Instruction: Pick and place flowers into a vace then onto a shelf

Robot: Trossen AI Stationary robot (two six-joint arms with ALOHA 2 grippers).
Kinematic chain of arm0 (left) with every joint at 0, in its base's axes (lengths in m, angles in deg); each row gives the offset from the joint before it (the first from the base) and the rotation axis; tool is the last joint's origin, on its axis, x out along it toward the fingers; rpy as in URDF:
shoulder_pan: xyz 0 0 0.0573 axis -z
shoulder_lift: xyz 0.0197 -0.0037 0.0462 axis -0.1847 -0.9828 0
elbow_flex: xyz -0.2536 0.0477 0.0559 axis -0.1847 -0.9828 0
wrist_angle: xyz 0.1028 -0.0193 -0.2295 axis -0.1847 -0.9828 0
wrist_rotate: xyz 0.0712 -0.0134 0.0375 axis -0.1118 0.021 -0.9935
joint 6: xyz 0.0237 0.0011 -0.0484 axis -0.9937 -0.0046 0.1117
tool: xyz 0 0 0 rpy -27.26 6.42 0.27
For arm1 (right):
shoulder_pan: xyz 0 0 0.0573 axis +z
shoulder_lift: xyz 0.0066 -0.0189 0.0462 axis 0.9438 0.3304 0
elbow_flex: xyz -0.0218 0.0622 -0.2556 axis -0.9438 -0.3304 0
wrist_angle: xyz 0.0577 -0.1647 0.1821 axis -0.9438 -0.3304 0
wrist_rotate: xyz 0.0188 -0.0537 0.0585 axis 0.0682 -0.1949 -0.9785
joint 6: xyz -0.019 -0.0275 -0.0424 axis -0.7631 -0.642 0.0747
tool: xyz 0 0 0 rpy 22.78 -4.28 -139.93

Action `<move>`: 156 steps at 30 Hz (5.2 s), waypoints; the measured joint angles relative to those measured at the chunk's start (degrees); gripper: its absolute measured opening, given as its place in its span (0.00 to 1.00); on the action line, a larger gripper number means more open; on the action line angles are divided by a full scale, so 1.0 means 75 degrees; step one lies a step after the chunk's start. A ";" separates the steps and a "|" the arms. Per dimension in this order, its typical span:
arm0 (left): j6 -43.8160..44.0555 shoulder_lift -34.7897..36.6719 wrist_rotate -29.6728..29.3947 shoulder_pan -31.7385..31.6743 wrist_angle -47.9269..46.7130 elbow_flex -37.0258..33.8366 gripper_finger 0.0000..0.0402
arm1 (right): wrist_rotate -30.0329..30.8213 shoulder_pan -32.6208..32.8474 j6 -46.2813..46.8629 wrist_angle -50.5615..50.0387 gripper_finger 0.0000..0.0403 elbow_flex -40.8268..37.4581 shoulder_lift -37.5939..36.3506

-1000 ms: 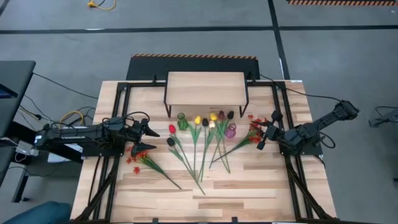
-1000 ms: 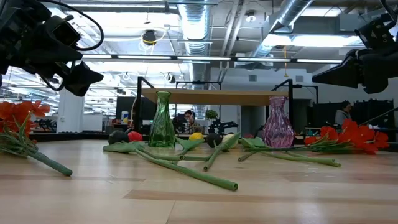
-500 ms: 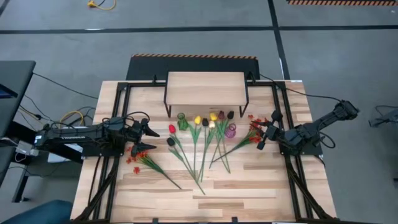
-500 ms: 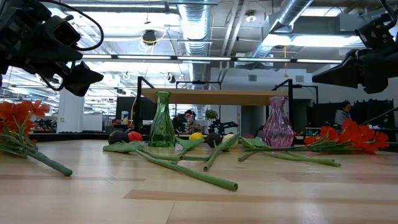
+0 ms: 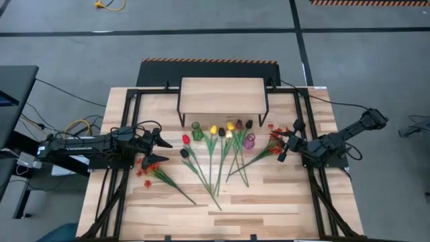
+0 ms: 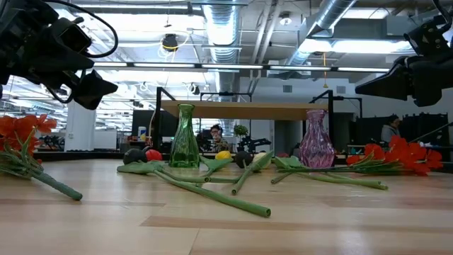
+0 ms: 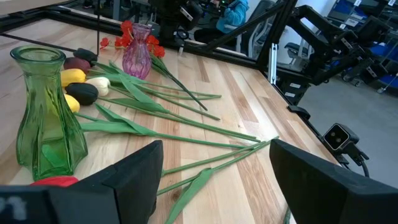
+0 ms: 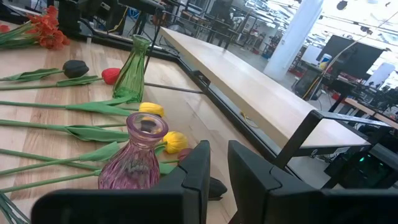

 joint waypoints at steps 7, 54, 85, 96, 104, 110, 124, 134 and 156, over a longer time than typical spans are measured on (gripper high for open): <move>0.0001 -0.0002 0.0000 0.0001 0.0000 0.0000 0.71 | 0.0000 0.0001 0.0001 0.0000 0.13 0.0001 0.0000; 0.0003 0.0001 0.0000 0.0001 0.0001 -0.0001 0.71 | 0.0000 0.0000 0.0001 0.0000 0.13 0.0003 -0.0002; 0.0003 0.0001 0.0000 0.0001 0.0001 -0.0001 0.71 | 0.0000 0.0003 -0.0723 0.0000 0.13 0.0003 0.0000; 0.0000 -0.0001 0.0000 -0.0001 -0.0001 0.0001 0.71 | -0.0038 0.0001 0.1124 0.0523 0.13 0.0002 0.0000; 0.0000 0.0000 0.0000 -0.0001 0.0001 0.0000 0.71 | -0.0034 0.0002 0.2079 0.0688 0.13 0.0003 0.0006; 0.0000 0.0001 0.0000 -0.0001 -0.0001 0.0001 0.71 | -0.0033 0.0002 0.2081 0.0778 0.13 0.0001 0.0003; -0.0895 0.0000 -0.0941 0.0000 0.0040 -0.0004 0.71 | -0.1824 0.0000 0.1201 0.1434 0.13 0.0123 0.0046; -0.0685 -0.0002 -0.0061 0.0001 0.0798 -0.0004 0.71 | -0.3223 0.0003 0.1196 0.2317 0.13 0.0504 0.0822; -0.2123 0.0001 0.1614 0.0246 0.3332 -0.0004 0.71 | -0.4296 0.0335 0.1413 0.5110 0.13 0.2436 0.6367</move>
